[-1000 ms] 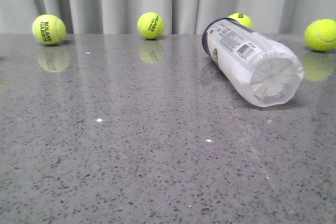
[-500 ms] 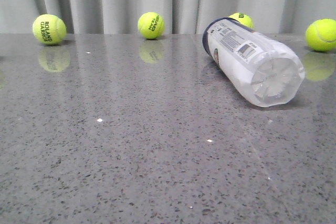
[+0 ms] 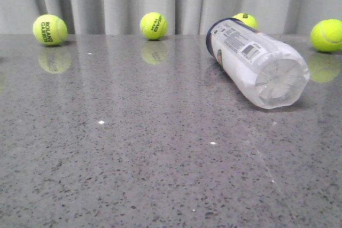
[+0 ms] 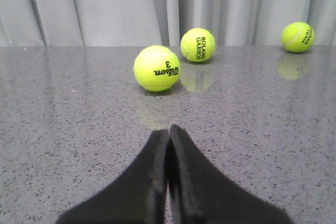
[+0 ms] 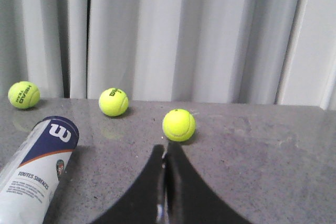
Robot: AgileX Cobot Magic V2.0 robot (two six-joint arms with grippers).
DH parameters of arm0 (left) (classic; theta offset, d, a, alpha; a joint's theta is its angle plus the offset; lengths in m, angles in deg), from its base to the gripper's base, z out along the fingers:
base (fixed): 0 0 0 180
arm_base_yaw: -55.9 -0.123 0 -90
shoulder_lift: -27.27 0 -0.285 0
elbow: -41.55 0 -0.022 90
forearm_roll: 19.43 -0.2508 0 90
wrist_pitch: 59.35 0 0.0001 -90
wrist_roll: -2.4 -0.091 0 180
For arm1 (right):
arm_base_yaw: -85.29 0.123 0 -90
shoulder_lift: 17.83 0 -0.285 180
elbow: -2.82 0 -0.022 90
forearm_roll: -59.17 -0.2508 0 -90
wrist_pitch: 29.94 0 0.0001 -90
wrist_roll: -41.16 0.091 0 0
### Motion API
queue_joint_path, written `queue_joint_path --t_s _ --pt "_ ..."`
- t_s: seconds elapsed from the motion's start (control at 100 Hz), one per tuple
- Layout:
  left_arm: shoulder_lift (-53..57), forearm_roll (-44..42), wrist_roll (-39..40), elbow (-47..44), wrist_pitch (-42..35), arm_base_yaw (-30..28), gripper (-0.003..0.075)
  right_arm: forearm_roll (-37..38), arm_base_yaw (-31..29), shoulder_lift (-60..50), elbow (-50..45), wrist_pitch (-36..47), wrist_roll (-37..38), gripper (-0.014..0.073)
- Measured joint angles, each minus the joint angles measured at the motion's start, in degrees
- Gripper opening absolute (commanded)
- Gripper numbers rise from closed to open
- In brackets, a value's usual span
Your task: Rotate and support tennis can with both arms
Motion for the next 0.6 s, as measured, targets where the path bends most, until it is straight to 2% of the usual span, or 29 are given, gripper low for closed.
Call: queue_joint_path --t_s 0.17,0.31,0.38,0.47,0.52,0.6 --pt "0.00 0.00 0.00 0.00 0.00 0.00 -0.0020 0.00 0.00 12.52 10.27 -11.42 0.00 -0.0067" --pt "0.00 0.00 0.00 0.00 0.00 0.00 -0.0020 0.00 0.00 22.29 16.01 -16.89 0.00 -0.0064" --pt "0.00 0.00 0.00 0.00 0.00 0.00 -0.0020 0.00 0.00 26.53 18.08 -18.75 0.00 -0.0024" --pt "0.00 0.00 0.00 0.00 0.00 0.00 -0.0020 0.00 0.00 31.20 20.01 -20.48 0.00 0.0135" --pt "0.00 0.00 0.00 0.00 0.00 0.00 -0.0020 0.00 0.00 33.17 20.56 -21.04 0.00 0.0266" --pt "0.00 0.00 0.00 0.00 0.00 0.00 -0.0020 0.00 0.00 35.43 20.85 -21.14 0.00 0.0528"
